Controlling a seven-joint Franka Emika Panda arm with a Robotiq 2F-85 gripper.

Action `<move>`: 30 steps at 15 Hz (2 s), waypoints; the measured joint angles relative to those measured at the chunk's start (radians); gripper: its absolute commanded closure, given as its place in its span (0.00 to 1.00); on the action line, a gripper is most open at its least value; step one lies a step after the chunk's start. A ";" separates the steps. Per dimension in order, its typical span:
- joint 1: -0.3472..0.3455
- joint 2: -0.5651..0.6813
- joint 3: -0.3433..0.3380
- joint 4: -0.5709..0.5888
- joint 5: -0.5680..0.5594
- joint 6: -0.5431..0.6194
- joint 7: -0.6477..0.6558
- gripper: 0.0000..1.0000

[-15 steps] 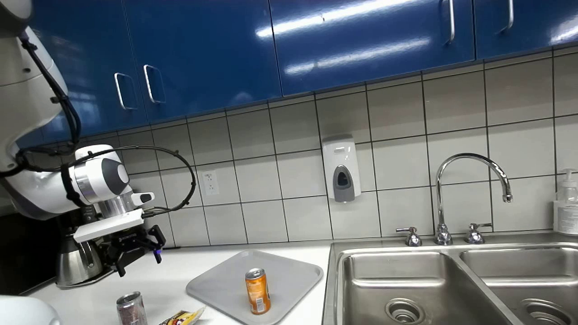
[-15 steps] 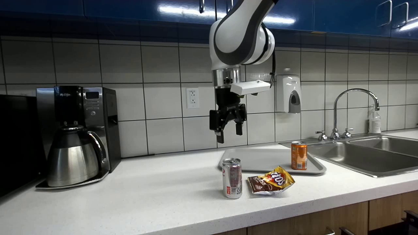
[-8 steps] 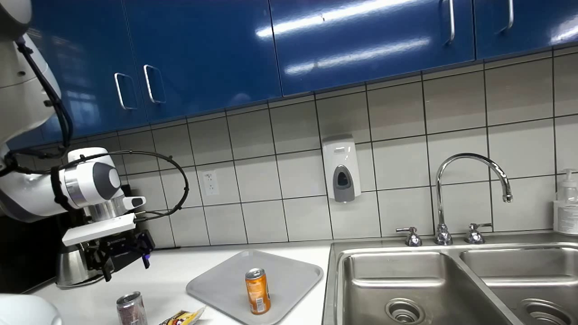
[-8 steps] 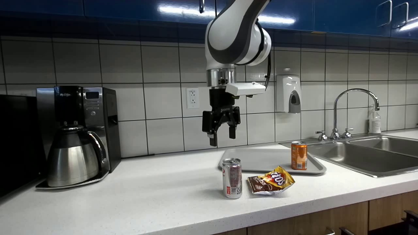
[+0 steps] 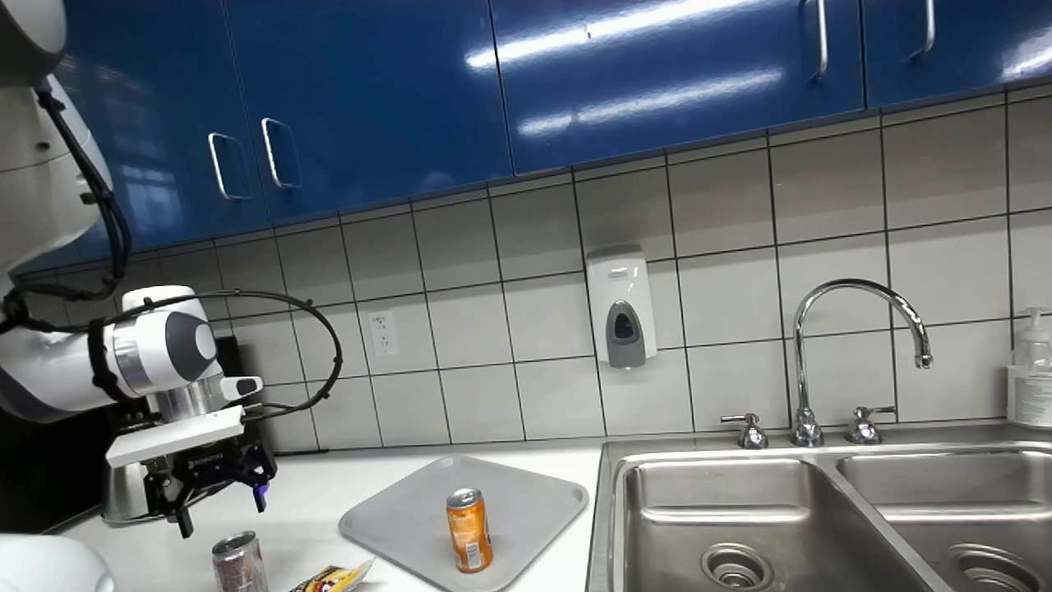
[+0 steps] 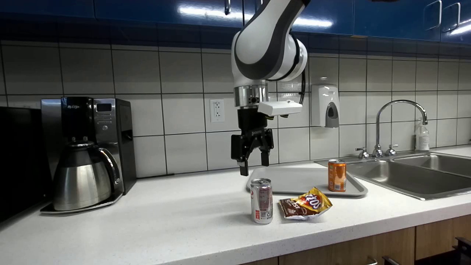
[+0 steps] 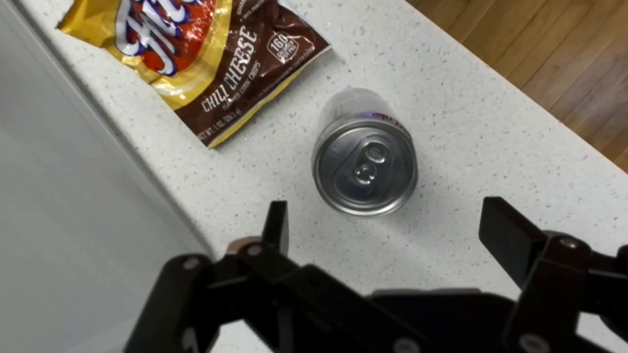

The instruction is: Put the cans on the grey tray

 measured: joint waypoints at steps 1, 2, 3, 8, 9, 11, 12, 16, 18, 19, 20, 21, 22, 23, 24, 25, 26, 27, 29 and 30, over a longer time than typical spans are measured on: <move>0.000 0.001 0.000 -0.006 0.002 0.000 -0.005 0.00; 0.000 0.001 0.000 -0.011 0.004 0.000 -0.010 0.00; 0.000 0.002 0.000 -0.016 0.008 0.000 -0.017 0.00; 0.000 0.013 0.000 -0.033 0.024 0.010 -0.040 0.00; 0.000 0.017 0.000 -0.035 0.024 0.014 -0.041 0.00; 0.000 0.025 -0.001 -0.038 0.024 0.027 -0.041 0.00; 0.000 0.031 -0.001 -0.038 0.024 0.035 -0.041 0.00; -0.003 0.054 -0.007 -0.038 0.024 0.062 -0.041 0.00; -0.005 0.067 -0.009 -0.038 0.024 0.077 -0.046 0.00; -0.005 0.074 -0.010 -0.038 0.024 0.083 -0.049 0.00; -0.006 0.080 -0.011 -0.037 0.024 0.088 -0.052 0.00; -0.006 0.086 -0.011 -0.037 0.024 0.092 -0.056 0.00; -0.006 0.091 -0.011 -0.036 0.024 0.096 -0.059 0.00; -0.006 0.097 -0.011 -0.035 0.024 0.099 -0.062 0.00; -0.006 0.103 -0.011 -0.034 0.024 0.102 -0.063 0.00; -0.006 0.107 -0.011 -0.034 0.024 0.104 -0.064 0.00; -0.006 0.111 -0.011 -0.034 0.024 0.106 -0.064 0.00; -0.006 0.114 -0.011 -0.034 0.024 0.106 -0.064 0.00; -0.006 0.120 -0.011 -0.034 0.024 0.107 -0.065 0.00; -0.006 0.122 -0.011 -0.034 0.024 0.107 -0.065 0.00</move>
